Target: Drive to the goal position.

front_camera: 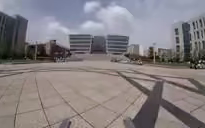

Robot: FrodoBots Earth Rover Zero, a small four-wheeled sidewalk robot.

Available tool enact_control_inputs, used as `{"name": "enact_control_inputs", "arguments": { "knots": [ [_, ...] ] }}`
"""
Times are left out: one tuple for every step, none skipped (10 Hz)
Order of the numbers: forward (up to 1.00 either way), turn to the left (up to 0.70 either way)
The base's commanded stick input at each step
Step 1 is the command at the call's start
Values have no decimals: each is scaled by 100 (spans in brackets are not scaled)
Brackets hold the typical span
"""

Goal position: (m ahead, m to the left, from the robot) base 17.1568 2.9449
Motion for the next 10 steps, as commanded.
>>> {"name": "enact_control_inputs", "arguments": {
  "knots": [
    [100, 0],
    [100, 0],
    [100, 0],
    [100, 0],
    [100, 0],
    [100, 0],
    [100, 0],
    [100, 0],
    [100, 0],
    [100, 0]
  ]
}}
